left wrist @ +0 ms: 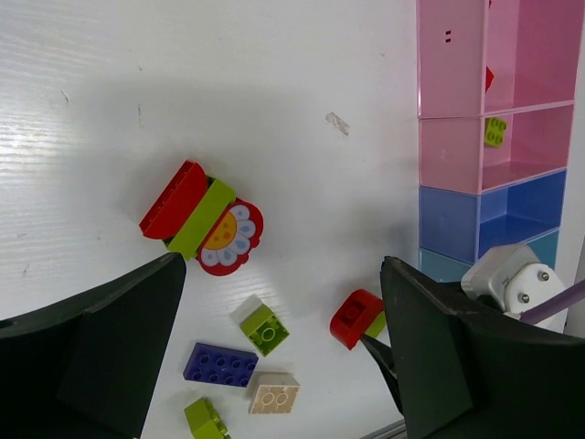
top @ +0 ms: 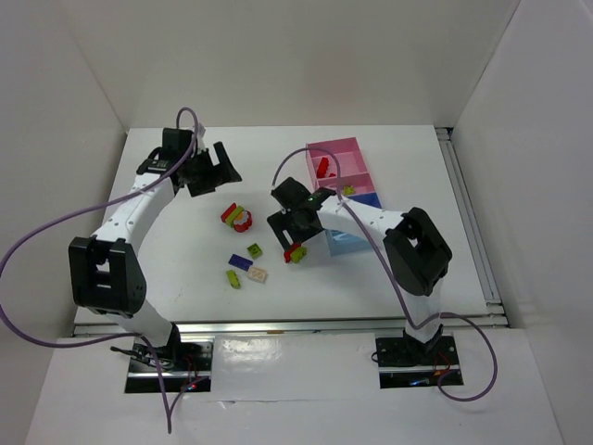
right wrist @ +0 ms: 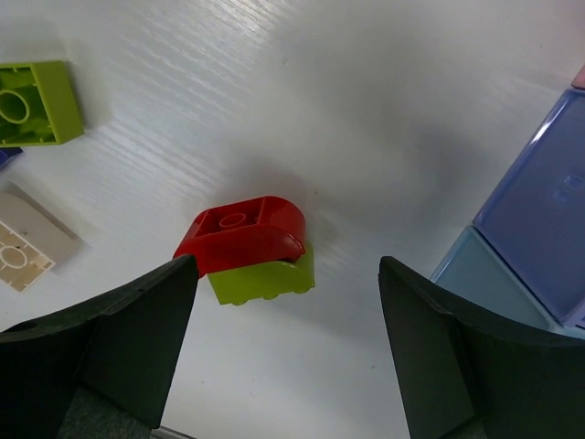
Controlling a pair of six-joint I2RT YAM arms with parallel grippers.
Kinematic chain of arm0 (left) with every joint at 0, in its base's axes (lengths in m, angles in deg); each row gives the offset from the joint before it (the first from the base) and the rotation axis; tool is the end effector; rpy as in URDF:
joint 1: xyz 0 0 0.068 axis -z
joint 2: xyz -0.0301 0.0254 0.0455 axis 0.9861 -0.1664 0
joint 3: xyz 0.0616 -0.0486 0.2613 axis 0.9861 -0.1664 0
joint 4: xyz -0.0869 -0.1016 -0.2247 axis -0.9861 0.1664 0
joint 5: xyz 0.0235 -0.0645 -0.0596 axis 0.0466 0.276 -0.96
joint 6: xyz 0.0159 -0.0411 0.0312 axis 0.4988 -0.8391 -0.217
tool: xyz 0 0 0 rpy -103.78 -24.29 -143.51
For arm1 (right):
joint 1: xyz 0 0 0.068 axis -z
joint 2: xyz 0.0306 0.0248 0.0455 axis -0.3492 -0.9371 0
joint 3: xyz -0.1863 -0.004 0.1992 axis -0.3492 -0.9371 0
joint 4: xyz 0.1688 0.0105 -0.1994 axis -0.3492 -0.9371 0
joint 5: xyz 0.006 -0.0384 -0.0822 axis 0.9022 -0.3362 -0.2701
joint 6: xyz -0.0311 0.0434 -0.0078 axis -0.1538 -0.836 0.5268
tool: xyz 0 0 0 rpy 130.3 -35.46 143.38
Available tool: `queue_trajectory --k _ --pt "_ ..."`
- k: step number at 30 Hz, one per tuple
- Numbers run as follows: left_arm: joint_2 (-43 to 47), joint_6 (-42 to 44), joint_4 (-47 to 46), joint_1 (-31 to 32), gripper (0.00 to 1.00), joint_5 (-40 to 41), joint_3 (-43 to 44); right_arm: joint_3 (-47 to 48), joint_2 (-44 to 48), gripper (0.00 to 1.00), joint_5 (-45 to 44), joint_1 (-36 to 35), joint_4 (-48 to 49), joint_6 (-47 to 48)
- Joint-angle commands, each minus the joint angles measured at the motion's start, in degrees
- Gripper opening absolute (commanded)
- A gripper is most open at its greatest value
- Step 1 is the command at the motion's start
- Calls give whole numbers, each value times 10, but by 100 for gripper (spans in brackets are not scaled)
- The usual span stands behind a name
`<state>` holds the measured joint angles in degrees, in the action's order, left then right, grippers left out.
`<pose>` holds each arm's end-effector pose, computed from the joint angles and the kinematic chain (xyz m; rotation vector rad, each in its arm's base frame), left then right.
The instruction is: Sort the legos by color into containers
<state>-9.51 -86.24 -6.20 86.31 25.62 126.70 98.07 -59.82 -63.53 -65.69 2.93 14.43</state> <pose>0.3583 -0.0454 0.3078 -0.3925 2.2932 -0.6062 0.2824 0.2791 0.2037 -0.7789 2.5755 0.1433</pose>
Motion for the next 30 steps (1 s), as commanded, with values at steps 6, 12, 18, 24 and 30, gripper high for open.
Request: queue_trajectory --k 6,12,18,24,30 --pt "-29 0 0 -3 98 -18 33 18 -3 76 35 26 -2 15" --pt "-29 0 0 3 98 -18 39 -13 32 77 35 38 29 1" --pt "-34 0 0 3 98 -18 45 -13 28 74 -47 79 -10 -59" --pt "-45 0 0 13 98 -24 56 -97 98 74 -132 133 -35 -137" --pt "-50 0 0 18 98 -24 62 -47 163 72 -163 146 -42 -142"
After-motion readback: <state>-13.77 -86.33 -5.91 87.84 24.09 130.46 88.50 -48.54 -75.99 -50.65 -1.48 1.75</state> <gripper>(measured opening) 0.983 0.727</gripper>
